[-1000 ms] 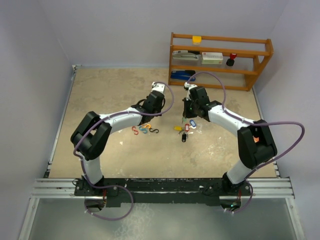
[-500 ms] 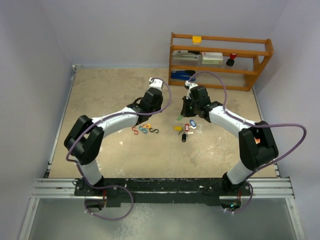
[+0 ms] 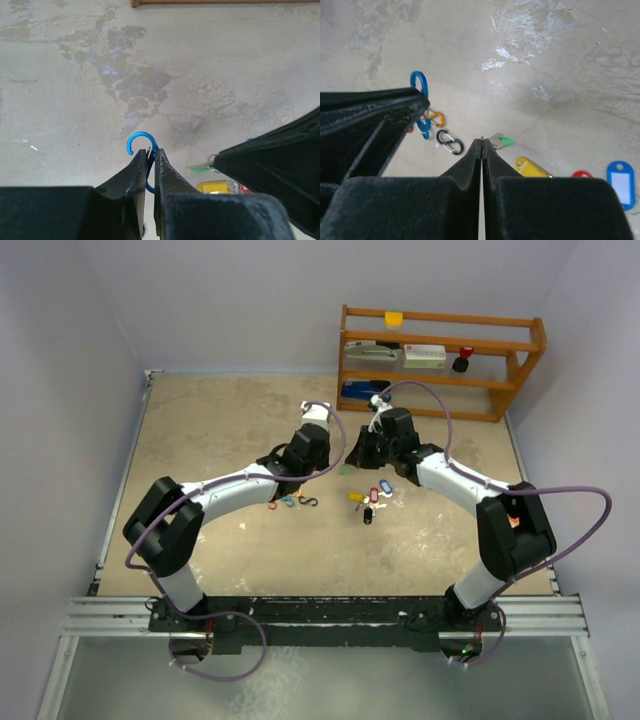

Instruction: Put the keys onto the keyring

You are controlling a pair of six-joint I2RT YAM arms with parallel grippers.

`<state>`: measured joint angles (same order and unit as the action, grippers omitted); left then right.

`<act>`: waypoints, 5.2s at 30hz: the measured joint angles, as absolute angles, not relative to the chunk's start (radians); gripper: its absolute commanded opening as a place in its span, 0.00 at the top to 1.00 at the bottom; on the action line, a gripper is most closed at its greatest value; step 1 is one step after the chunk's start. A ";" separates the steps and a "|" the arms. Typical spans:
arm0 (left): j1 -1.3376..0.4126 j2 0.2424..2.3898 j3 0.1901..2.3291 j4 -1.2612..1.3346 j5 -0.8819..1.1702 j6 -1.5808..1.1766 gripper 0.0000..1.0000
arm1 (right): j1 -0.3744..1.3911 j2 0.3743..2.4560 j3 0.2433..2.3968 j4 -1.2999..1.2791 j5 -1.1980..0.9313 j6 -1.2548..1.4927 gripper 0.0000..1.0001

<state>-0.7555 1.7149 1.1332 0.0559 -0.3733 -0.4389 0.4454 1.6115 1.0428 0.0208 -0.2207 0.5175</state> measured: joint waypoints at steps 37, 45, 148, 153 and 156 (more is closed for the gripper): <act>-0.775 1.696 1.130 0.072 -0.423 -0.452 1.00 | 0.454 1.623 1.041 0.036 -0.244 0.556 1.00; -0.775 1.696 1.130 0.070 -0.427 -0.452 1.00 | 0.454 1.623 1.041 0.035 -0.244 0.548 1.00; -0.781 1.737 1.170 0.033 -0.394 -0.454 1.00 | 0.519 1.722 1.039 0.136 -0.159 0.347 1.00; -0.781 1.736 1.167 0.027 -0.411 -0.454 1.00 | 0.519 1.783 1.068 0.054 -0.141 0.348 1.00; -0.781 1.735 1.163 0.026 -0.418 -0.454 1.00 | 0.519 1.794 1.069 0.033 -0.140 0.348 0.96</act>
